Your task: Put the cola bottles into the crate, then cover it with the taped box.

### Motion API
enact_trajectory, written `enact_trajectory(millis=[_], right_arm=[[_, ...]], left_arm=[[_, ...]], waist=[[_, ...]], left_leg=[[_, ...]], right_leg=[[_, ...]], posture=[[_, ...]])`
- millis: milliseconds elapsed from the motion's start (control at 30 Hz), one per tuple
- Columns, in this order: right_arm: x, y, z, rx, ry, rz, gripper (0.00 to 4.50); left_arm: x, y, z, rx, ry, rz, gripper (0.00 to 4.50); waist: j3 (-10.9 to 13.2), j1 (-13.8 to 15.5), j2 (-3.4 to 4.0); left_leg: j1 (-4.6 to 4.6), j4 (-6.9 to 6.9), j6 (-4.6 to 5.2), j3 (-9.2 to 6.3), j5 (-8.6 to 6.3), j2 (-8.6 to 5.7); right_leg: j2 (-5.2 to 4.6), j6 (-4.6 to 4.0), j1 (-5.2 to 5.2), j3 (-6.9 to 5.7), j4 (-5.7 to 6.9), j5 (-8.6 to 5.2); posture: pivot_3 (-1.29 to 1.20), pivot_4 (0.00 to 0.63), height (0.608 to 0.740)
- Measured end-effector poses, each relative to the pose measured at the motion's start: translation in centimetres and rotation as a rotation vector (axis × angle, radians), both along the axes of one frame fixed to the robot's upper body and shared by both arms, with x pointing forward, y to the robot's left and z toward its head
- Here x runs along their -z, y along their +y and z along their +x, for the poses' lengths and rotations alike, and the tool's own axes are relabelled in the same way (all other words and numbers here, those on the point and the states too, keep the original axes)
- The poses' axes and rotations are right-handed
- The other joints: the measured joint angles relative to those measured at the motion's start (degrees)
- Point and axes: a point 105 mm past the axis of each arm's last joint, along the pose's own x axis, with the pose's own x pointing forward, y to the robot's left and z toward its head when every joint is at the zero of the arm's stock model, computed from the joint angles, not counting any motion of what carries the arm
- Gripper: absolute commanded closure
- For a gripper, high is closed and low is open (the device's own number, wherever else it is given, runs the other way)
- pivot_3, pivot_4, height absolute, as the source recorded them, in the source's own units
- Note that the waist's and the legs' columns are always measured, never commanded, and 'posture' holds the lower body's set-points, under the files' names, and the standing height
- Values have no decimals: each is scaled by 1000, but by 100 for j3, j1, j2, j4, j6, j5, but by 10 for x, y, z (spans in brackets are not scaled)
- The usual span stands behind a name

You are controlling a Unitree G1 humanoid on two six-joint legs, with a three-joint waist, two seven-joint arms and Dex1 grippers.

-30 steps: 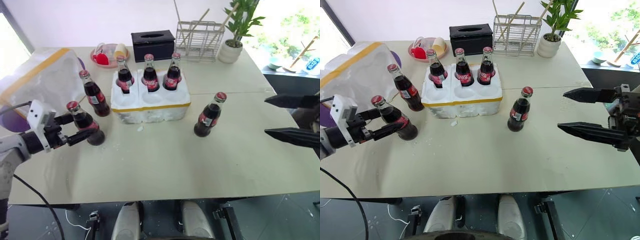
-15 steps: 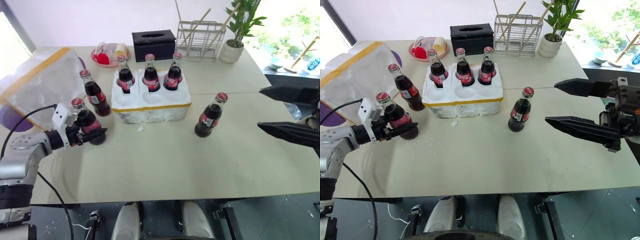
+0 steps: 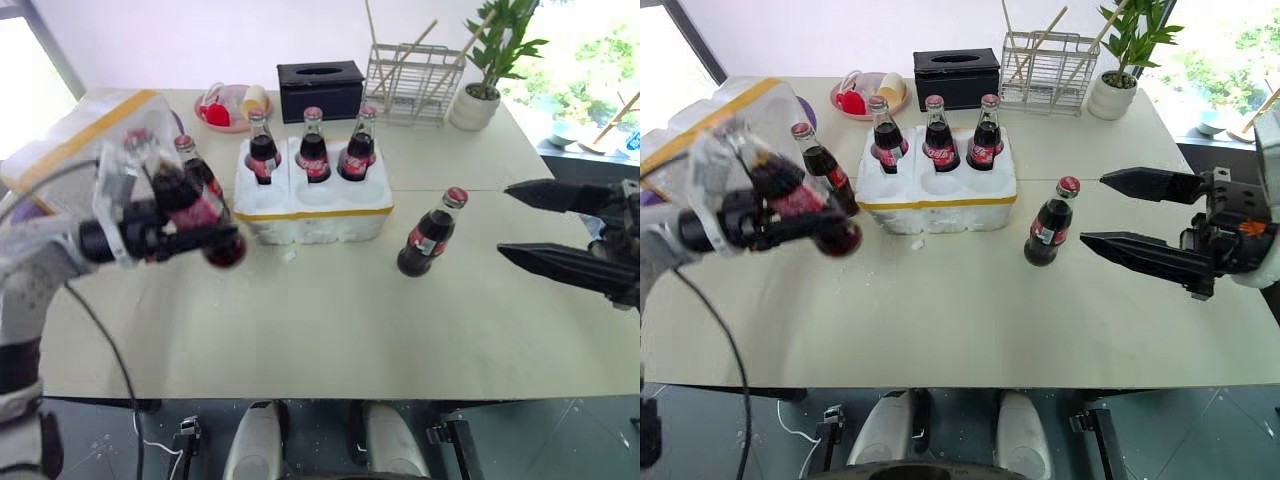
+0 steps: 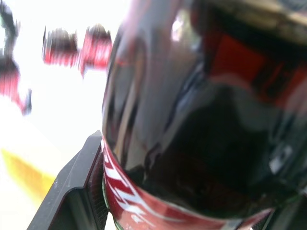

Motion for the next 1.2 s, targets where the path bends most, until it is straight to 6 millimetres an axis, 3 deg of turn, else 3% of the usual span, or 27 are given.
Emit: enact_trajectory(millis=[67, 133, 300, 433, 567, 633, 700, 933, 1100, 1200], right_arm=[[2, 0, 2, 12, -1, 3, 0], [3, 0, 3, 27, -9, 5, 0], [10, -4, 6, 71, 4, 19, 0], [14, -7, 7, 103, 13, 34, 0], [19, -8, 7, 126, 23, 46, 0], [21, -8, 7, 137, 24, 50, 0], [22, -8, 8, 145, 18, 58, 0], [23, -6, 12, 165, 15, 66, 0], [24, -4, 14, 165, 20, 71, 0], [24, -2, 14, 160, 23, 76, 0]], left_arm=[[-21, -31, 24, -6, -60, -111, 1652], [-26, -54, 44, -42, -71, -135, 1652], [6, -81, 87, -147, -9, -89, 1652], [28, -89, 106, -189, 2, -14, 1652], [42, -105, 111, -152, -2, 43, 1652], [54, -111, 112, -142, 21, 65, 584], [58, -113, 114, -145, 18, 77, 24], [50, -98, 107, -150, -69, 129, 24], [29, -40, 56, -125, -103, 11, 24], [24, -5, 29, -200, -102, 11, 24]], waist=[[3, 86, -5], [3, 86, -5], [5, 17, -6], [7, -36, -9], [7, -43, -9], [7, -43, -9], [7, -43, -9], [6, -79, -7], [5, -171, -4], [4, -177, -2]], left_leg=[[-8, 24, 1, -6, 0, -2], [-10, 33, 7, -3, -4, -3], [-10, 35, 21, -5, -12, 3], [-21, 36, 23, -7, -13, 3], [-25, 40, 24, -6, -14, 1], [-25, 41, 24, -8, -14, 2], [-25, 41, 24, -9, -14, 2], [-24, 40, 27, -8, -15, 5], [-15, 35, 31, -11, -18, 12], [-8, 36, 31, -11, -18, 10]], right_leg=[[6, 17, 6, 0, 1, 10], [6, 18, 8, 4, 0, 11], [17, 18, 0, 5, 3, 9], [16, 18, -4, 4, 0, 9], [13, 18, -4, 5, -1, 9], [13, 18, -4, 4, 0, 9], [13, 19, -4, 4, 0, 9], [13, 18, -5, 5, 2, 9], [16, 20, -10, 3, 27, 8], [13, 18, -2, 3, 25, 6]], posture=[[0, 150, 740], [0, 150, 740], [0, 150, 740], [0, 150, 740], [0, 150, 740], [0, 150, 740], [0, 150, 740], [0, 150, 740], [0, 150, 740], [0, 150, 740]])
